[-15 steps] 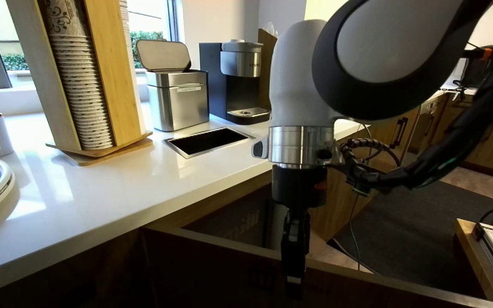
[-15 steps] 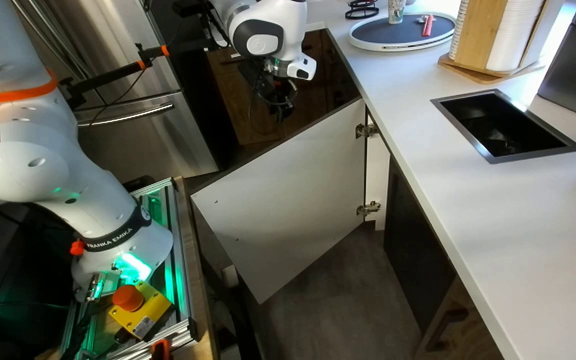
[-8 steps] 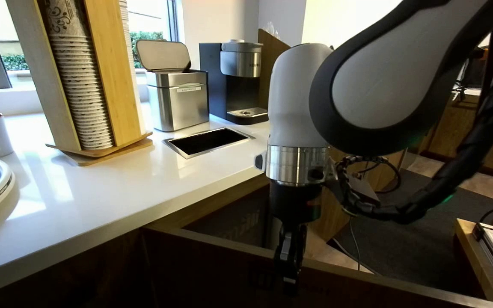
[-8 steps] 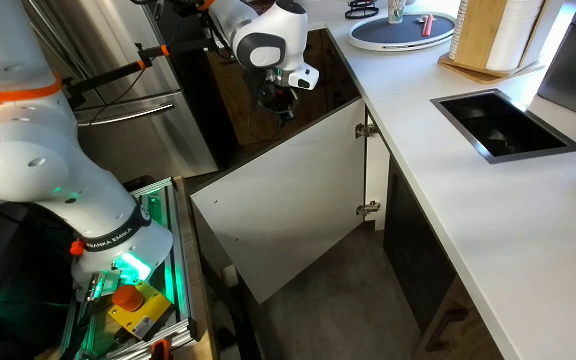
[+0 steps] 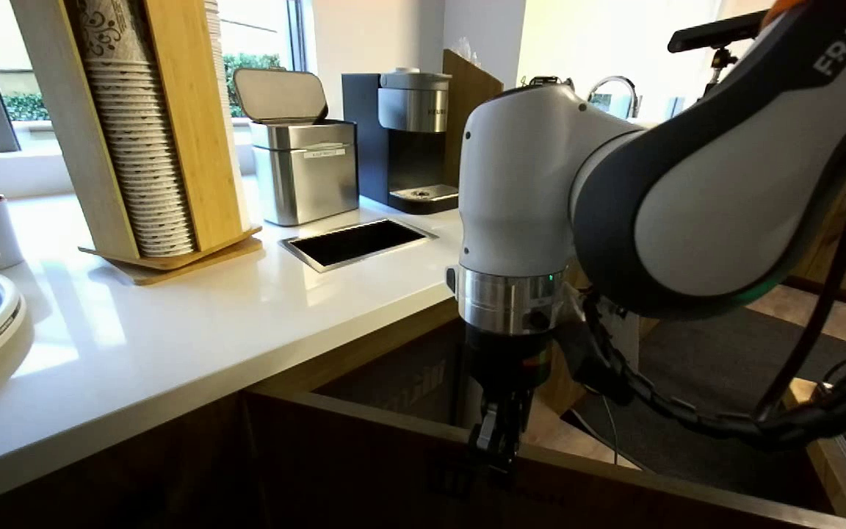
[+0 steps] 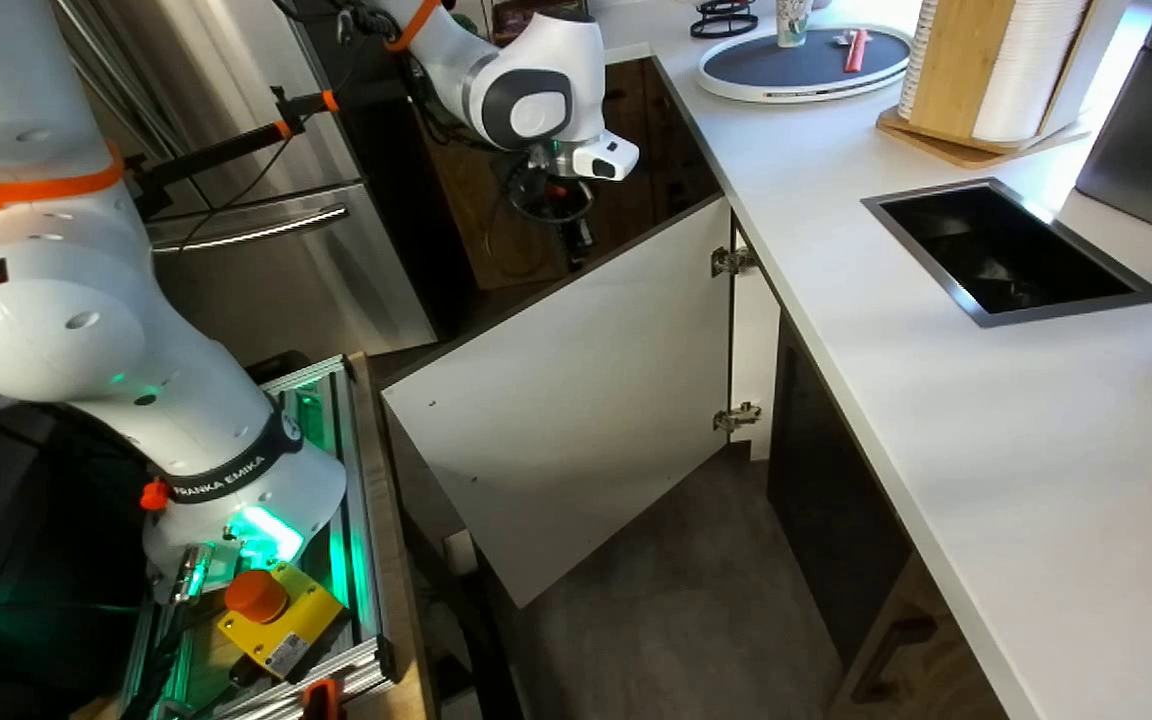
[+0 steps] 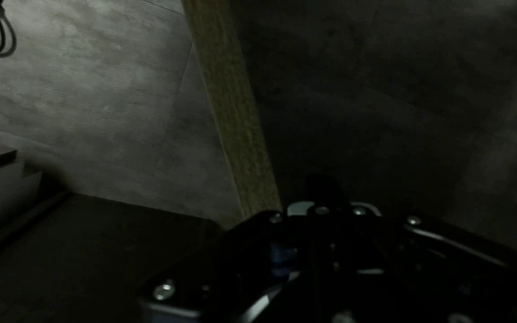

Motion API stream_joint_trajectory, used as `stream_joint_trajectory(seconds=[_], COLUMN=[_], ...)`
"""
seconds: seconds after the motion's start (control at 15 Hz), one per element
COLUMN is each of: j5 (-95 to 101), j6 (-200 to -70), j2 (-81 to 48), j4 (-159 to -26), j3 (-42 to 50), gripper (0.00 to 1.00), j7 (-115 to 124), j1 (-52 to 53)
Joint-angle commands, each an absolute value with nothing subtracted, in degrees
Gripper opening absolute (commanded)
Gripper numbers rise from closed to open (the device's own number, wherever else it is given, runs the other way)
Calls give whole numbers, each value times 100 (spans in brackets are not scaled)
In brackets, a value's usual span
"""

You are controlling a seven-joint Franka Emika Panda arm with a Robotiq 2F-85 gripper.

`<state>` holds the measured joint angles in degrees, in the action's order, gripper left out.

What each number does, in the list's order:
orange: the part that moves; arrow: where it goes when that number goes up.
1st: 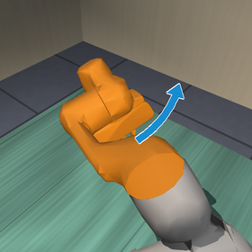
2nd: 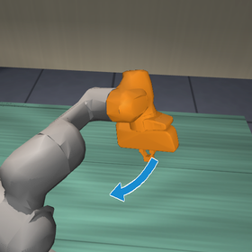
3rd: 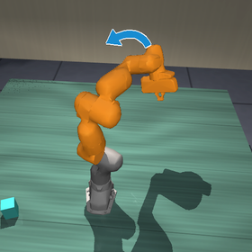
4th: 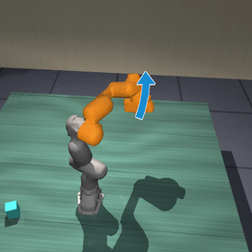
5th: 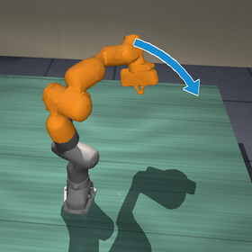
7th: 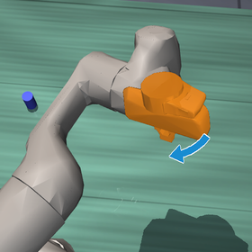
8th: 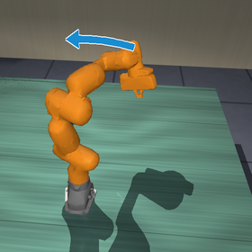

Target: Close the open cabinet door

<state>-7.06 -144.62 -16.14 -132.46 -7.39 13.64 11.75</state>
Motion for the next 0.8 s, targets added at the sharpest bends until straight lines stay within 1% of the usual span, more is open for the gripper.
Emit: stream_joint_trajectory(seconds=[0.0, 0.33, 0.73], j5=[-141, 379, 353], j6=[-14479, -14649, -14854], j2=[-1626, -1607, -1538], j4=[-13301, -13347, -13507], j3=[-542, -380, -267], gripper=[0, 0, 0], j7=[2065, 2661, 3086], j1=[1384, 1505, 1448])
